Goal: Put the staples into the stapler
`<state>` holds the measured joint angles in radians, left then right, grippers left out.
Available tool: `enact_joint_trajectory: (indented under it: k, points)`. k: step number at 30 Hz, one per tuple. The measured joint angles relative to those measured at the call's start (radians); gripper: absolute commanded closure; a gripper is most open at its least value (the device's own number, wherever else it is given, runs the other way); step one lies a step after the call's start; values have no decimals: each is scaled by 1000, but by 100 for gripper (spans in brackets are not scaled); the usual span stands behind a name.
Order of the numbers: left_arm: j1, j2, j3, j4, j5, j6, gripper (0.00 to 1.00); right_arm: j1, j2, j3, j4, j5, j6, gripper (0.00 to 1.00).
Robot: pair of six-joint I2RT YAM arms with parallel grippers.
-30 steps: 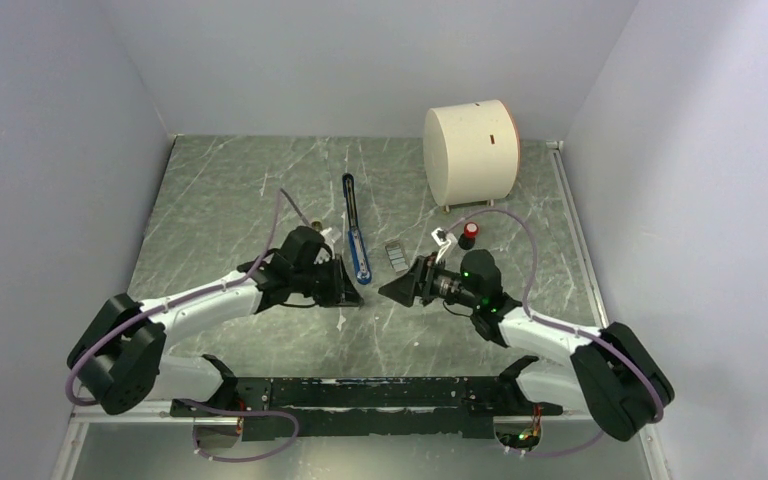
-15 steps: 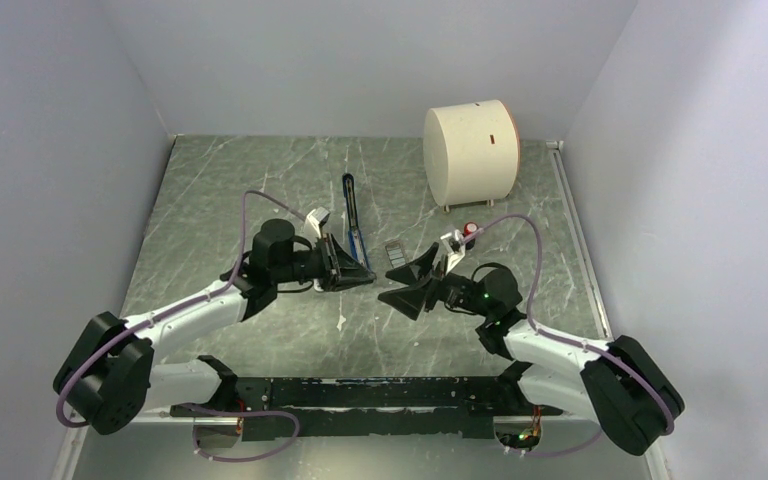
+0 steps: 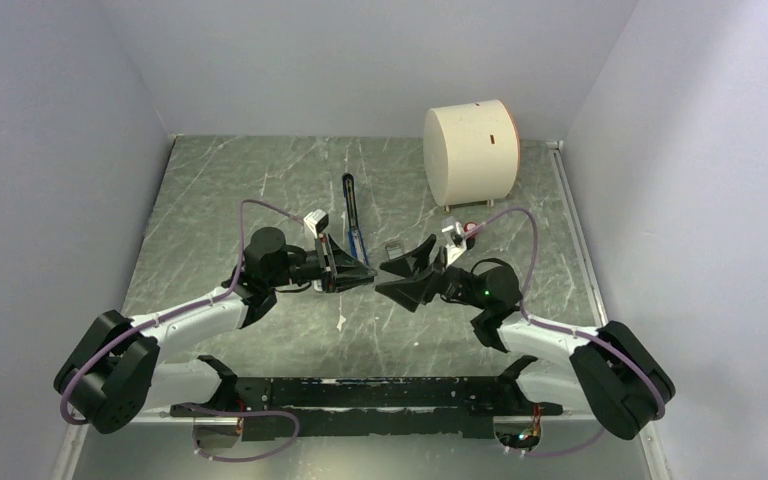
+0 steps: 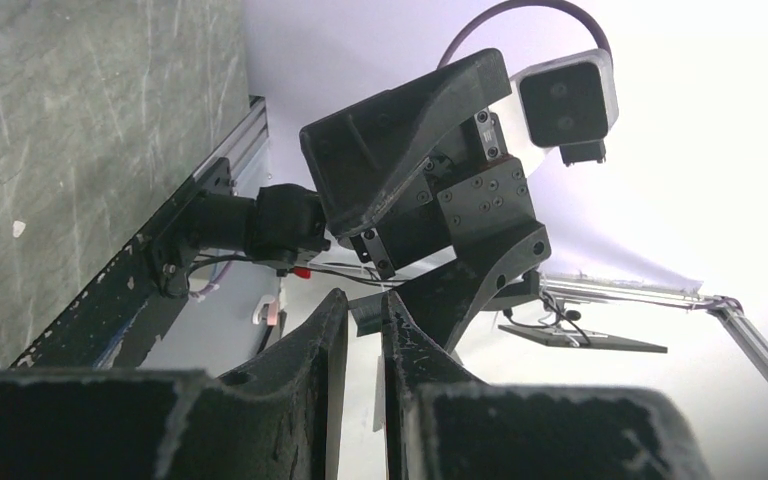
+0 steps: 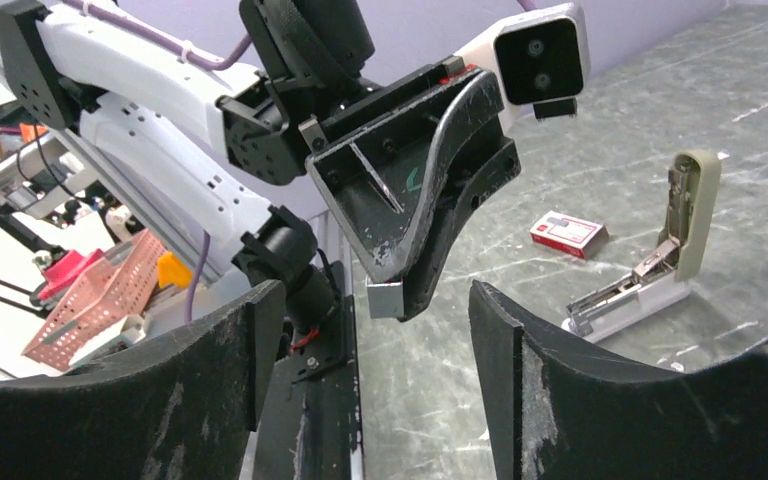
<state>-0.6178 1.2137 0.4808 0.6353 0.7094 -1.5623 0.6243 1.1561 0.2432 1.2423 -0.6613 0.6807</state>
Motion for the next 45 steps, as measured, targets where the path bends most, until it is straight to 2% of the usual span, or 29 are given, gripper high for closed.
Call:
enact_joint_trajectory:
  k: [5,10,19,23,30,32,34,37,41,45]
  points:
    - [0,0,-6,38,3,-29,81,2,31,32,9,-3,14,37]
    - [0,3,-9,57,9,-43,81,13,33,54,-17,-5,11,49]
    - [0,3,-9,57,10,-50,81,18,16,58,-79,-3,8,65]
    - [0,3,-9,57,13,-50,81,18,-13,60,-130,13,-1,79]
    - [8,5,-9,55,13,-38,78,19,-41,104,-249,27,-5,81]
    - [8,5,-9,54,13,-31,71,19,-51,104,-268,33,-8,81]
    - [8,5,-9,50,14,-25,56,20,-58,104,-279,35,-8,80]
    - [8,5,-8,31,12,-10,42,22,-71,104,-290,40,-10,80]
    - [13,-16,-3,-26,4,32,30,22,-96,104,-337,57,-22,78]
    - [37,-70,40,-206,-44,154,20,22,-129,103,-420,90,-46,78]
